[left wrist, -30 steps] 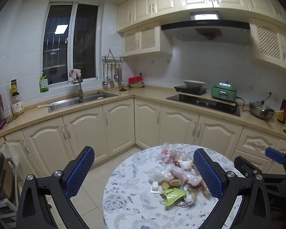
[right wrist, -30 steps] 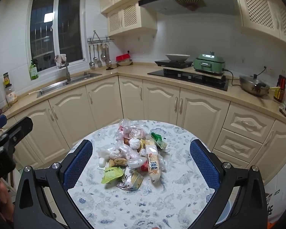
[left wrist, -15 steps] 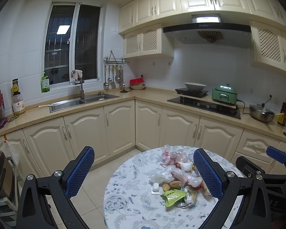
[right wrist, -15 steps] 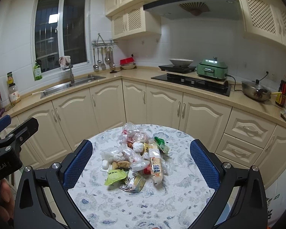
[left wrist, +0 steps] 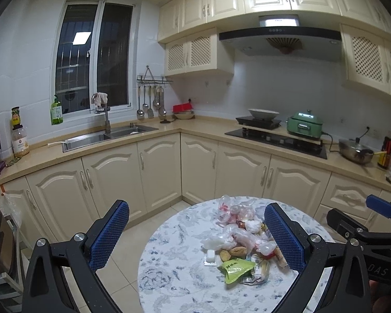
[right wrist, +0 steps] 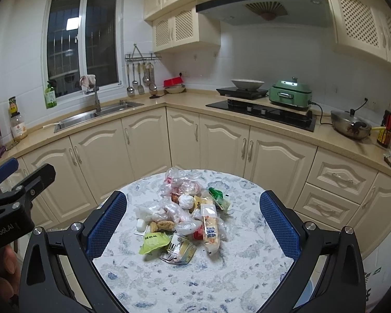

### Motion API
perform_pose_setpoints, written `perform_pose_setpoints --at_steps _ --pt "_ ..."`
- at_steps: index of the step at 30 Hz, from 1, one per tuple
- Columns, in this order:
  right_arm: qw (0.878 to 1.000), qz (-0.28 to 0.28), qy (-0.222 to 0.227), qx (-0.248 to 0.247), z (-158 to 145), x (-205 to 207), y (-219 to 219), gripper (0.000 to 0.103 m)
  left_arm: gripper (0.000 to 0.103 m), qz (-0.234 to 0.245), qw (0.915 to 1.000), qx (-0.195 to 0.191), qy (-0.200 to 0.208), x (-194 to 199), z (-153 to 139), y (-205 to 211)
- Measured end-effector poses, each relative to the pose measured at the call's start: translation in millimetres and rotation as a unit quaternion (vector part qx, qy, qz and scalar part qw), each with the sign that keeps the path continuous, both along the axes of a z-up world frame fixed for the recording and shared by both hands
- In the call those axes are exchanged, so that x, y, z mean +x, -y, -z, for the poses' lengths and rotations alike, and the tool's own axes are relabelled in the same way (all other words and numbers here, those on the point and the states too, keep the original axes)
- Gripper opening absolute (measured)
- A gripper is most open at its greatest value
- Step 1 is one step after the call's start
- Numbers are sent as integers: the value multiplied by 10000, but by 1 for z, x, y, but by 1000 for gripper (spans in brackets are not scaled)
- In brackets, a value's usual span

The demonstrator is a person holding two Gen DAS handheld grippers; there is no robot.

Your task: Collect trash

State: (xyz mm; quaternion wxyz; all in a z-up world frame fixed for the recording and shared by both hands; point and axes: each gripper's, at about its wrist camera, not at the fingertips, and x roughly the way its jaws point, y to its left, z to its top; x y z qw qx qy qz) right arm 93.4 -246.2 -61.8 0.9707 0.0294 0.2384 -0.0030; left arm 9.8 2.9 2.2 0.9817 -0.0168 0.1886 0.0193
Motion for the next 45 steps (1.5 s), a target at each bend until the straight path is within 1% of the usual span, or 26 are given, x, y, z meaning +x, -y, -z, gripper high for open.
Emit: perform_pose_setpoints --at_steps 4,9,13,19,23,30,35,38,40,42,43,45 --pt "10000 -51 -28 64 -3 8 3 103 102 73 10000 -1 10 10 0 -1" --pt "9999 49 -142 -80 0 13 1 103 102 151 9999 -48 -46 21 8 -4" --pt "9993 -37 -339 -129 9 25 2 103 102 185 9995 -39 -242 35 19 -2" --pt "9981 -55 -618 -11 32 45 10 103 102 214 9982 -21 -554 62 33 0" --pt "9960 15 -887 121 52 62 22 103 102 222 9958 16 -890 87 49 2" --pt "9888 105 -1461 296 96 95 46 102 102 303 9859 135 -1639 134 89 10" --pt "9829 62 -1783 452 123 117 56 97 102 399 9763 198 -2118 166 121 19" --pt "9801 38 -1915 512 136 130 59 95 102 455 9707 134 -2356 179 137 21" --pt "9786 21 -1982 556 142 138 59 94 102 556 9689 54 -2411 188 147 25" --pt "9770 -19 -2048 591 149 148 60 89 102 642 9665 40 -2485 194 155 28" --pt "9758 -39 -2103 594 153 154 60 83 102 707 9645 70 -2544 201 164 31" --pt "9736 -84 -2205 581 161 165 61 81 102 780 9611 76 -2649 209 175 35"
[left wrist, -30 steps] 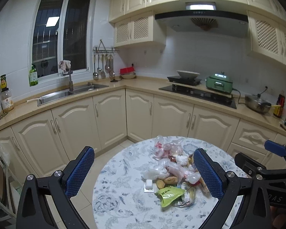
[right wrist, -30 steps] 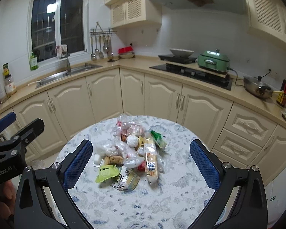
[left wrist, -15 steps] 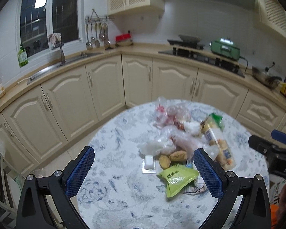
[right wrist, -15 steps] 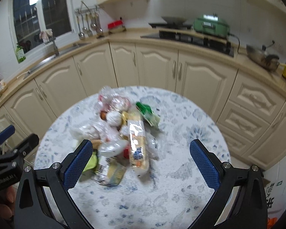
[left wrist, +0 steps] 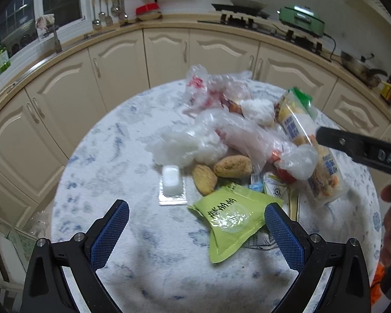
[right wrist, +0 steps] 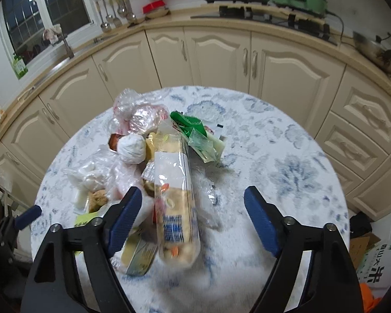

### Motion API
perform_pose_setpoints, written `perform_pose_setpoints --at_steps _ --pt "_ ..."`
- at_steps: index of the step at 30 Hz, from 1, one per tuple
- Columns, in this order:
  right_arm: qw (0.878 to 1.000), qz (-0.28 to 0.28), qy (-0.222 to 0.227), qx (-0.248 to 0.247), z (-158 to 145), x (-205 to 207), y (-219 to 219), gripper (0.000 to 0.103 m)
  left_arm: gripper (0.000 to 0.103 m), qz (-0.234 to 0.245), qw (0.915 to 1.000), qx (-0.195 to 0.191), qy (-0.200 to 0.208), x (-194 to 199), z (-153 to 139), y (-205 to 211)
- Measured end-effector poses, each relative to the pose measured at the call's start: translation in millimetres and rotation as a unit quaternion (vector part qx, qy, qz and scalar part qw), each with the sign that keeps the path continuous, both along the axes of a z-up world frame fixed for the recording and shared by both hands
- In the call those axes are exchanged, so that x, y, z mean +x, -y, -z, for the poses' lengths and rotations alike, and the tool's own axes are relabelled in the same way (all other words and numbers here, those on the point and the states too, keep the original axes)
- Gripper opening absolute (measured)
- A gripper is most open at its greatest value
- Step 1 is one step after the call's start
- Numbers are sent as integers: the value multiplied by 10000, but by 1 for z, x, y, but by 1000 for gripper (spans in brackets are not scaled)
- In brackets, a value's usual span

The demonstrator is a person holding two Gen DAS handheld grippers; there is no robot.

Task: Collect trash
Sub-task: 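Grasp the green snack wrapper with the left tool while the right tool grasps the bread bag, then carry both items to the blue bin and open both tools to drop them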

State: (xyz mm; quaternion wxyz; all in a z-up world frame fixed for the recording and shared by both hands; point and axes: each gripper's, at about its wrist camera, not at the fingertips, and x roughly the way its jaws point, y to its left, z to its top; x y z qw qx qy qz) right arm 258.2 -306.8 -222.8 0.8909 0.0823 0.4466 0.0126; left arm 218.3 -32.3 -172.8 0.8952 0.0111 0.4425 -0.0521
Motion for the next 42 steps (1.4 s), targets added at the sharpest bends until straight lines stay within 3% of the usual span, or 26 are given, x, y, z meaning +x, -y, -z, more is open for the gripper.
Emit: perform_pose_setpoints --at_steps 4,6,8,9,10,12,15,19,29,36,42 --pt "9997 -90 -231 50 19 20 -2 71 102 44 9996 -214 -196 14 19 2" --pt "9993 -154 -335 96 28 26 -2 59 99 64 9993 -304 -228 20 24 1" --pt "9990 -198 -365 155 34 26 0 38 90 161 9986 -459 -215 24 27 -1" --pt "9990 -194 -361 185 35 25 1 37 81 192 9983 -507 -210 26 28 -2" --pt "9990 -183 -330 221 35 22 4 36 66 254 9979 -534 -257 28 31 -3" --pt "9990 -147 -274 333 35 16 10 35 53 367 9974 -506 -371 29 37 -2" --pt "9987 -92 -233 439 34 5 20 34 47 524 9965 -534 -382 25 44 -3" --pt "9976 -24 -236 648 32 -7 28 33 28 580 9949 -718 -406 22 44 -8" --pt "9964 -25 -112 842 23 -33 32 33 24 489 9969 -604 -129 -2 22 -13" --pt "9949 30 210 991 2 -50 46 33 24 384 9972 -505 400 -24 -23 -14" --pt "9914 164 604 1148 -22 -68 71 33 24 761 9914 -490 947 -40 -70 21"
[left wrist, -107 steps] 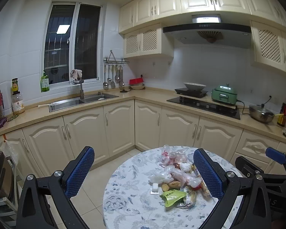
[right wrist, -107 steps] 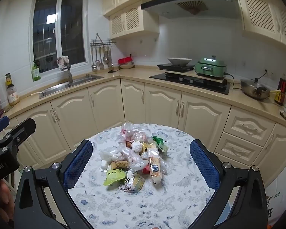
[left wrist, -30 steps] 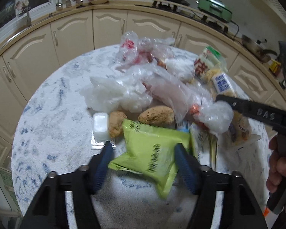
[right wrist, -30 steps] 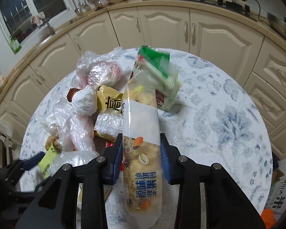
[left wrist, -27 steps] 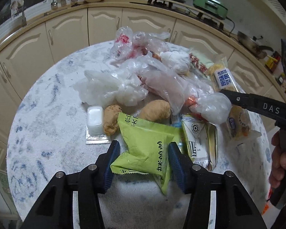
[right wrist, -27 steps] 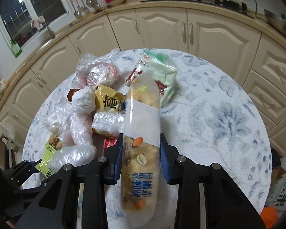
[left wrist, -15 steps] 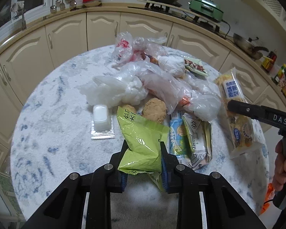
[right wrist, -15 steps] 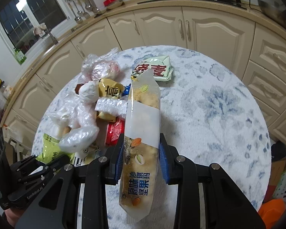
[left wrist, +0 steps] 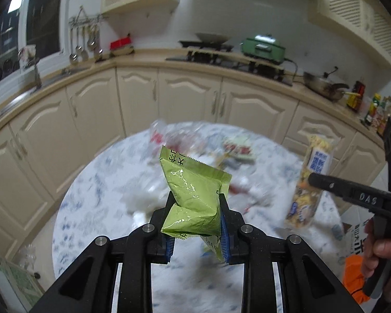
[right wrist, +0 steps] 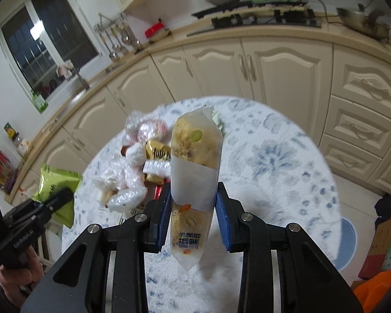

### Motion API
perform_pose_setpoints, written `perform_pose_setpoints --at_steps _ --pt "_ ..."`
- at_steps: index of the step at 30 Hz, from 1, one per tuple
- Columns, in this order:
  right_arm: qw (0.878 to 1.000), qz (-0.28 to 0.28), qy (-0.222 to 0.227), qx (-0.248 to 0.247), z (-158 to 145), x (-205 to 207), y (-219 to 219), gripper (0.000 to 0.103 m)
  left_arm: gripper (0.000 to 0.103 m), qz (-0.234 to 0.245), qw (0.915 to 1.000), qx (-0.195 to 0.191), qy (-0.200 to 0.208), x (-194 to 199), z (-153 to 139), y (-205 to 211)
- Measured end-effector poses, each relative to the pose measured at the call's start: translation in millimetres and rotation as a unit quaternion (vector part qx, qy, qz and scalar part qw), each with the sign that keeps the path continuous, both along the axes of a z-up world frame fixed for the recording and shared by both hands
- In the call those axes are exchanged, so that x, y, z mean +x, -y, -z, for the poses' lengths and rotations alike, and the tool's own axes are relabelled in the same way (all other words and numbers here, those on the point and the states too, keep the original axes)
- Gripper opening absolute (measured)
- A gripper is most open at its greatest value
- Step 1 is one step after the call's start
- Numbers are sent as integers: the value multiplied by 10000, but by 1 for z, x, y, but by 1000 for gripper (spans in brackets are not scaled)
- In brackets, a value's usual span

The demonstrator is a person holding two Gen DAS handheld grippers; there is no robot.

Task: Collect trash
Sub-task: 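Carry both items to the blue bin and open both tools to drop them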

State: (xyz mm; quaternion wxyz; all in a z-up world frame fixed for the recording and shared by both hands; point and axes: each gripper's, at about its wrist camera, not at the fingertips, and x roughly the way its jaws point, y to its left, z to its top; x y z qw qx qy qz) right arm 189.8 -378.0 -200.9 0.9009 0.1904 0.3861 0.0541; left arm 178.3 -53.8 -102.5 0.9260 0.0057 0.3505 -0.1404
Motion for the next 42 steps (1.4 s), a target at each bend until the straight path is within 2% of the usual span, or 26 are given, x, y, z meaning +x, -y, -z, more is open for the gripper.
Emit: perform_pose_setpoints --at_steps 3,9,12,18,23,25,27,28,36,38,39,41,42 --pt "9998 102 151 42 -7 -13 14 32 24 310 9993 16 192 -6 -15 32" --pt "9977 531 405 105 -23 -51 57 32 24 1044 9942 -46 238 -8 -17 98" --pt "9944 932 497 62 -29 -78 91 32 24 1490 9887 -90 127 -5 -12 138" --pt "9815 1867 407 -63 -25 -130 166 32 24 2373 9709 -160 -274 0 10 228" --pt "9692 2461 63 -8 3 -155 222 32 24 3035 9493 0 -819 16 46 310" --pt "9648 2627 -121 70 21 -160 241 32 24 3220 9409 184 -1039 32 67 340" --pt "9600 2776 -328 168 44 -164 259 32 24 3340 9330 336 -1296 45 87 371" --pt "9585 2814 -402 211 53 -166 267 32 24 3437 9264 426 -1476 49 101 392" --pt "9435 3066 -1093 619 135 -160 314 33 27 3792 8896 1124 -2286 83 190 495" --pt "9408 3057 -1295 685 154 -156 323 35 34 3771 8871 1301 -2323 92 206 521" --pt "9380 3112 -1351 711 161 -156 326 35 42 3748 8872 1374 -2314 99 212 532" --pt "9334 3186 -1450 787 171 -158 332 38 60 3621 8912 1563 -2241 109 220 548" --pt "9307 3241 -1496 796 175 -160 336 41 74 3564 8934 1601 -2219 112 220 549"
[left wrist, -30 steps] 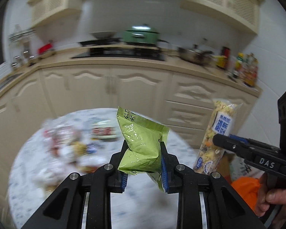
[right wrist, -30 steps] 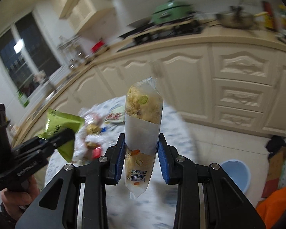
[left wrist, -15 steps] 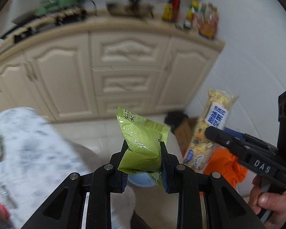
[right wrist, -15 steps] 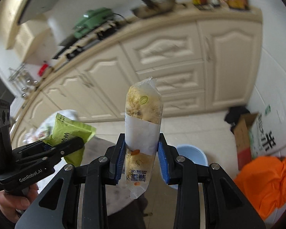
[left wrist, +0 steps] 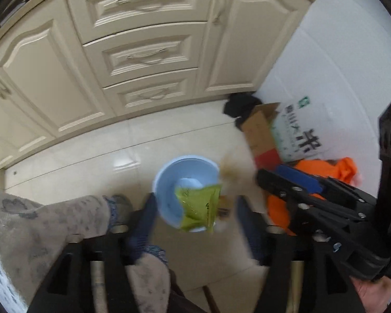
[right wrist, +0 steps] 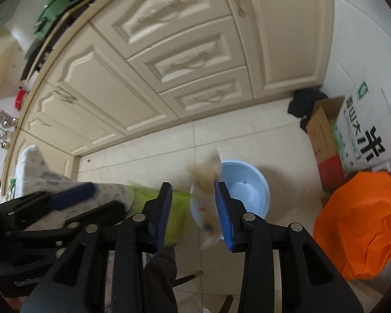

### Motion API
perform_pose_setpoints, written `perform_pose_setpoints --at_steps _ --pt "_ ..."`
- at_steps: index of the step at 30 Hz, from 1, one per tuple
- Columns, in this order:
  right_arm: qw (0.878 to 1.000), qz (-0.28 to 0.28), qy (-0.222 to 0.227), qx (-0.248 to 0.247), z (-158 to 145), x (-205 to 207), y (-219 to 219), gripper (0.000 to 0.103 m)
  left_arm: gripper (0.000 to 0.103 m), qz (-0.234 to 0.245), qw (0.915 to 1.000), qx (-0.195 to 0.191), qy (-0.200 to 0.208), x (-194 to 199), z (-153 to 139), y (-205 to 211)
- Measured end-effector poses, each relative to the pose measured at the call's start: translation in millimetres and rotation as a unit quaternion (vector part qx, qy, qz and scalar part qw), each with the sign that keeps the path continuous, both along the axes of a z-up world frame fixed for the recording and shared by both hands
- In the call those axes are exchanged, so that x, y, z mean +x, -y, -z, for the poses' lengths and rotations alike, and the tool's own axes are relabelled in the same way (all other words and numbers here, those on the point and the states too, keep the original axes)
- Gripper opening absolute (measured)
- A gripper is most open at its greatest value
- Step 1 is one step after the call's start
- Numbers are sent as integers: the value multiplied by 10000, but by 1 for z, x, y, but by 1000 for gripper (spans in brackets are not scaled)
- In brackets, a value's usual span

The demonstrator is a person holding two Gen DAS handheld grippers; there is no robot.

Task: Collect trash
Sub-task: 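Carry both items to the blue bin and open both tools to drop them, then move both tools back over the table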

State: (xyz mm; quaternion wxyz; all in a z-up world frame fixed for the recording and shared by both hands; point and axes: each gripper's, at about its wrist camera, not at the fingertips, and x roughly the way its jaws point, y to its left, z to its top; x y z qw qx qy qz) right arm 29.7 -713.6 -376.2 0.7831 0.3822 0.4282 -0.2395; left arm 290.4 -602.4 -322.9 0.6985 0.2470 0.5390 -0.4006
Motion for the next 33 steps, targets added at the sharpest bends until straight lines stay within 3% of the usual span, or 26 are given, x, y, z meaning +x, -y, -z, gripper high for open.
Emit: perform_pose_setpoints --at_steps 1,3,5,9,17,24,33 --pt "10000 58 -35 14 3 -2 3 50 84 14 10000 -32 19 5 1 2" --pt "9999 131 -8 22 4 -7 5 59 91 -77 9997 -7 240 12 -4 4" --pt "9997 224 26 1 0 -12 3 79 92 -92 9990 -5 428 13 -10 5" --pt "9988 486 52 -63 -9 -22 -2 103 101 -112 9966 -179 794 0 -35 -10" --pt "9970 635 296 -318 -53 -31 -21 103 101 -416 9899 -679 1171 -36 -92 -69" --pt "9947 508 511 -734 -107 -26 -51 103 102 -729 9793 -1183 1473 -85 -161 -173" --pt "9872 68 903 -1313 -175 -5 -109 103 102 -1320 9556 -1768 1952 -128 -224 -300"
